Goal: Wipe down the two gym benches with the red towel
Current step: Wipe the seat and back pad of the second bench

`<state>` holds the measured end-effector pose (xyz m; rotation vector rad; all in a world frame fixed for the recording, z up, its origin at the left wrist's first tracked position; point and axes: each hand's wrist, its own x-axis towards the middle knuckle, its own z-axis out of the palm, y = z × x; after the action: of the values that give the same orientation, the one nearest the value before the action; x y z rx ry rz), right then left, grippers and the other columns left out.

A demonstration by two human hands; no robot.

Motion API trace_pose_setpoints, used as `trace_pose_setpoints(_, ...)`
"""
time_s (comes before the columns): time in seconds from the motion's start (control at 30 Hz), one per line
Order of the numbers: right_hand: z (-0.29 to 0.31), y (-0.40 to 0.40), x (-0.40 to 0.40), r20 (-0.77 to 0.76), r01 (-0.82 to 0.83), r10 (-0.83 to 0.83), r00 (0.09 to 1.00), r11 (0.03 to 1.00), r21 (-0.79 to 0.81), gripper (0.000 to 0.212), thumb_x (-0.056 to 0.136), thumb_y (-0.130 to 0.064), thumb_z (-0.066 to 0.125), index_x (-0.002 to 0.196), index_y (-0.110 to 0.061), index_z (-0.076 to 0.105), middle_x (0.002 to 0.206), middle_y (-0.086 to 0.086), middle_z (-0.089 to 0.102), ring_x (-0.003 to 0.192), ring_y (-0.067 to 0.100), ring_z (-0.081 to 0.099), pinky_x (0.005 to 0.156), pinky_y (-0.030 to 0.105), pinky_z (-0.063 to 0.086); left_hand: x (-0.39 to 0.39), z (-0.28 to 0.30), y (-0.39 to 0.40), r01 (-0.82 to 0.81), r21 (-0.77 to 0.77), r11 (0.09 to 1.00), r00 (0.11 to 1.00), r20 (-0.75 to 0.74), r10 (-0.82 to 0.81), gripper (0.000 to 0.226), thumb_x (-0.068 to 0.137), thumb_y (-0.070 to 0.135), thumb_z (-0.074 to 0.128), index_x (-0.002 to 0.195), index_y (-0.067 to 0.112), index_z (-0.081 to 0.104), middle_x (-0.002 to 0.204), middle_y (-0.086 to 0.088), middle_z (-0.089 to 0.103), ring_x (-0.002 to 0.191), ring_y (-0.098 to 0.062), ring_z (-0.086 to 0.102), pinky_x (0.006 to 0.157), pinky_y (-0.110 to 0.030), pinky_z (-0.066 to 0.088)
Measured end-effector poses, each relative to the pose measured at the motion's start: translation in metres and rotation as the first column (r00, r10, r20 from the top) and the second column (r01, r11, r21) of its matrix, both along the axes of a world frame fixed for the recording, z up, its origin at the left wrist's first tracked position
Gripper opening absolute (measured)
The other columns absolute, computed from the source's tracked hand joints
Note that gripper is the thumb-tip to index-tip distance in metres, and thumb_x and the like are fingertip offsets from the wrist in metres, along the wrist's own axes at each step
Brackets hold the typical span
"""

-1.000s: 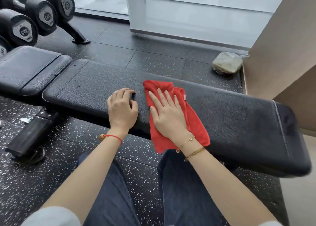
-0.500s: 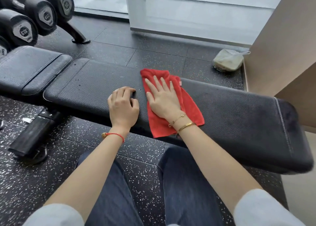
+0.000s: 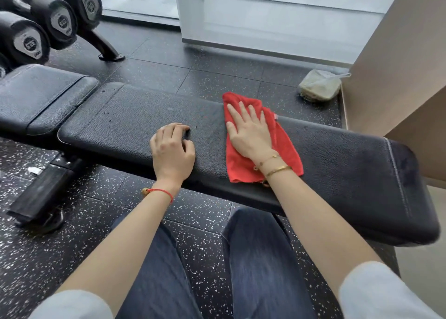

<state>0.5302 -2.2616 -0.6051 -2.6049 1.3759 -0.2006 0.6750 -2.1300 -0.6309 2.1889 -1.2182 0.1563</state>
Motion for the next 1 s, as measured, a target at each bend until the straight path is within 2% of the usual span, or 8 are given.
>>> trace_pose_setpoints(0.13, -0.001, 0.041, 0.016, 0.009, -0.166, 0.166, 0.986, 0.986, -0.011, 0.054, 0.102, -0.044, 0.029, 0.154, -0.036, 0.018, 0.164, -0.003, 0.012, 0.151, 0.02, 0.008, 0.122, 0.043, -0.004, 0.0, 0.0, 0.001, 0.002, -0.003, 1.0, 1.0, 0.011, -0.002, 0.033, 0.086, 0.017, 0.052, 0.117, 0.019, 0.062, 0.126, 0.001, 0.06, 0.123, -0.023, 0.048, 0.111, -0.042, 0.031)
trace_pose_setpoints(0.3, -0.006, 0.071, -0.044, 0.035, -0.248, 0.25, 0.967, 0.967, -0.064, 0.052, 0.101, -0.046, 0.032, 0.153, -0.039, 0.023, 0.162, -0.009, 0.02, 0.15, 0.017, 0.015, 0.122, 0.042, 0.005, 0.002, -0.002, 0.001, 0.015, -0.001, 1.0, 1.0, 0.012, -0.015, 0.033, 0.087, 0.016, 0.052, 0.118, 0.018, 0.062, 0.127, 0.001, 0.06, 0.124, -0.023, 0.048, 0.112, -0.043, 0.03)
trace_pose_setpoints(0.47, -0.005, 0.021, -0.093, 0.021, -0.069, 0.07, 0.997, 0.997, -0.024, 0.051, 0.102, -0.044, 0.033, 0.152, -0.039, 0.024, 0.162, -0.007, 0.018, 0.151, 0.019, 0.014, 0.122, 0.042, 0.004, 0.001, -0.002, 0.001, 0.015, -0.005, 1.0, 1.0, 0.007, -0.015, 0.033, 0.087, 0.016, 0.052, 0.119, 0.018, 0.062, 0.128, 0.0, 0.06, 0.124, -0.023, 0.048, 0.112, -0.044, 0.031)
trace_pose_setpoints(0.6, -0.002, -0.011, -0.052, -0.012, 0.085, -0.085, 0.996, 0.996, -0.006, 0.053, 0.103, -0.043, 0.028, 0.154, -0.036, 0.018, 0.164, -0.003, 0.011, 0.151, 0.022, 0.008, 0.122, 0.044, -0.001, 0.0, -0.001, 0.0, 0.002, -0.002, 1.0, 1.0, 0.006, -0.002, 0.032, 0.087, 0.018, 0.051, 0.117, 0.018, 0.062, 0.126, 0.001, 0.06, 0.123, -0.022, 0.048, 0.112, -0.044, 0.031)
trace_pose_setpoints(0.8, -0.004, 0.036, -0.001, -0.005, -0.111, 0.111, 0.994, 0.994, -0.016, 0.054, 0.102, -0.044, 0.029, 0.155, -0.036, 0.016, 0.164, -0.003, 0.011, 0.151, 0.021, 0.008, 0.122, 0.044, -0.002, -0.001, 0.001, 0.001, 0.004, 0.007, 1.0, 1.0, 0.014, -0.004, 0.032, 0.086, 0.017, 0.053, 0.117, 0.017, 0.062, 0.126, 0.0, 0.06, 0.123, -0.024, 0.048, 0.111, -0.045, 0.031)
trace_pose_setpoints(1.0, -0.01, 0.066, -0.062, 0.025, -0.213, 0.216, 0.976, 0.974, -0.081, 0.053, 0.1, -0.047, 0.028, 0.152, -0.04, 0.023, 0.161, -0.008, 0.022, 0.15, 0.018, 0.017, 0.123, 0.041, 0.005, 0.001, 0.0, 0.002, 0.016, 0.013, 1.0, 1.0, 0.02, -0.017, 0.032, 0.088, 0.017, 0.052, 0.119, 0.017, 0.061, 0.127, 0.0, 0.059, 0.124, -0.024, 0.048, 0.111, -0.045, 0.031)
